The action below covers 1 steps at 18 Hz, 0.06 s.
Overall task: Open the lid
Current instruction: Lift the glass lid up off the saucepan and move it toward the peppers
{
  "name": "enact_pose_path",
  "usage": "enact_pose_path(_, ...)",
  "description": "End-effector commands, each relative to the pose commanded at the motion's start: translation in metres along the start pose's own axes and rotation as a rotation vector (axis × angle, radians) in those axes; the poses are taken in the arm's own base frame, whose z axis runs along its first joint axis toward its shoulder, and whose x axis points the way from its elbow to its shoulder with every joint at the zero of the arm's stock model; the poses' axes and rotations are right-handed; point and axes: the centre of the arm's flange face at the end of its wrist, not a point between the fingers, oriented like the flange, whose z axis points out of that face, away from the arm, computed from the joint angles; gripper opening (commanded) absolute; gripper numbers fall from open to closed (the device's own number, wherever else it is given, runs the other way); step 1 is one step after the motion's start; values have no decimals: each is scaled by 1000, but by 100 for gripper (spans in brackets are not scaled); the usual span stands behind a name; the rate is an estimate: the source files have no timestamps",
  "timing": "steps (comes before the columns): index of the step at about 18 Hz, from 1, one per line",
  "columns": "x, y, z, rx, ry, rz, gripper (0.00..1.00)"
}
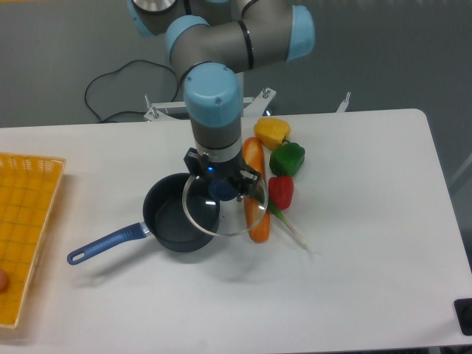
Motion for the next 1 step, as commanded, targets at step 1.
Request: enact_pose_path(1,-2,2,0,0,0,0,56)
